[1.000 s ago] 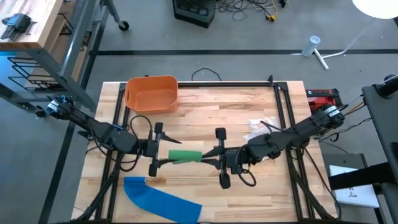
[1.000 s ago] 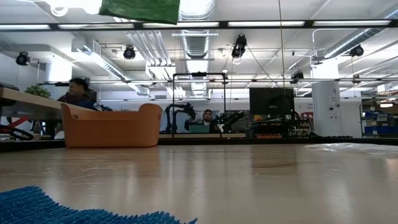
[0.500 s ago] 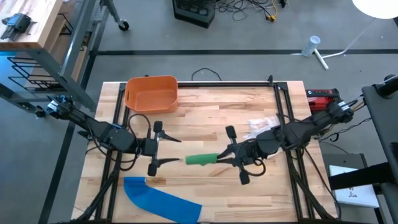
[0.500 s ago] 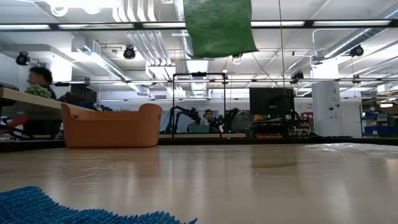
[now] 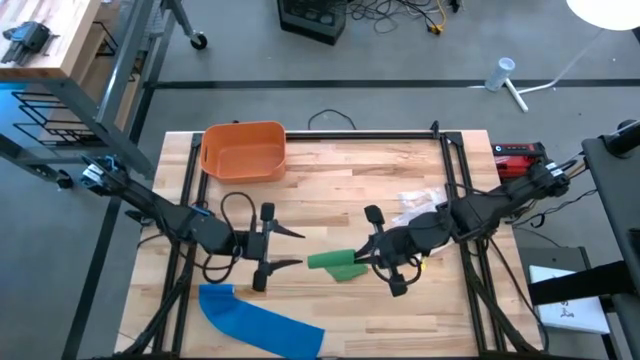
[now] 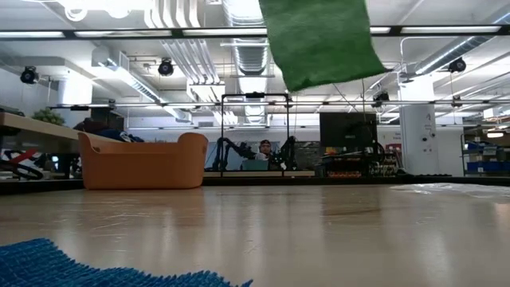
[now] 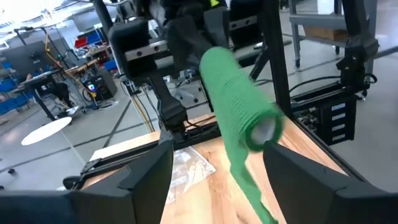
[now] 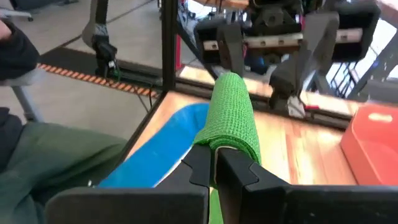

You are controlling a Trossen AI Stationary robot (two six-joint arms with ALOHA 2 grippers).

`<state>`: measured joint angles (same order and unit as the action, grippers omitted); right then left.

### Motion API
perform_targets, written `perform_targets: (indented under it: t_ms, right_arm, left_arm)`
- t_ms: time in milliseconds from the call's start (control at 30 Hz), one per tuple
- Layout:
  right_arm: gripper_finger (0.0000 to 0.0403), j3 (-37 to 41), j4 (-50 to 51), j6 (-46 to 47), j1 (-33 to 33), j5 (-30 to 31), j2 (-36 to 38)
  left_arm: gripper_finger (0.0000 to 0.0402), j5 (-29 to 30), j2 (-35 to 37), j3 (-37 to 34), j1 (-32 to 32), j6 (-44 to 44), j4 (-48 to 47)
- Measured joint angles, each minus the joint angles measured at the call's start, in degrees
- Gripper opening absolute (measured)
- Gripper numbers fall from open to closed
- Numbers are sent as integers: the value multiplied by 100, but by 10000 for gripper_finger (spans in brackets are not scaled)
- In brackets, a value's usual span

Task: Roll bandage
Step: Roll the green bandage

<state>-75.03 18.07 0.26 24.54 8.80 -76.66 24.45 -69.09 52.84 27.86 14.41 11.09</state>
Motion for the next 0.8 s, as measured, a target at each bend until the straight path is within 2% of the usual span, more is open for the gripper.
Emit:
perform_targets:
  t_ms: [233, 400, 467, 567, 800]
  right_arm:
    - [2, -932, 2130, 1444, -127, 28, -18]
    - [2, -1030, 3263, 2618, -174, 13, -40]
    - [2, -978, 3166, 2979, -166, -56, -38]
    - [2, -935, 3084, 2866, -149, -588, -127]
    - [2, -939, 2621, 2904, -193, -243, -143]
  left_arm:
    - [223, 31, -194, 92, 0, 356, -5]
    - [214, 51, -263, 92, -99, 415, 1]
    - [211, 53, -285, 92, -141, 414, -4]
    - [207, 61, -285, 92, -180, 416, -2]
    - [203, 61, -276, 92, -204, 440, -115]
